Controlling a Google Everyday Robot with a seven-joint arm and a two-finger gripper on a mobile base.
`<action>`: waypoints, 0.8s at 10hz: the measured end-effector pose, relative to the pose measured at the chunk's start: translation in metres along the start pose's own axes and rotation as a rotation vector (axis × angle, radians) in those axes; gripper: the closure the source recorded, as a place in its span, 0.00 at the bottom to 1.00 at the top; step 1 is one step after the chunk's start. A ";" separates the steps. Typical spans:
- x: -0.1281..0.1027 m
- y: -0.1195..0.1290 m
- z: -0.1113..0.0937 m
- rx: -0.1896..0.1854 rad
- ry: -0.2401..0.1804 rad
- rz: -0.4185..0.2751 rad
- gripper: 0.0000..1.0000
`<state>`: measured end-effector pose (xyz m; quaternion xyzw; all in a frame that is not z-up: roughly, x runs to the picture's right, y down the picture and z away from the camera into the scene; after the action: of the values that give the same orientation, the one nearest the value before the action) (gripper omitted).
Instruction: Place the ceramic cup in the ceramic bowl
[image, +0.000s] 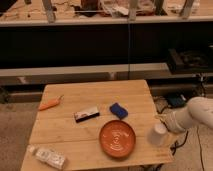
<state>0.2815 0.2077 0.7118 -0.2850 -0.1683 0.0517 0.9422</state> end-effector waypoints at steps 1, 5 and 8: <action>0.000 -0.001 0.002 -0.002 0.009 0.007 0.20; -0.006 -0.007 0.015 -0.012 0.074 0.009 0.20; -0.002 -0.008 0.024 -0.023 0.100 0.015 0.20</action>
<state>0.2707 0.2129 0.7348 -0.2993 -0.1197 0.0426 0.9457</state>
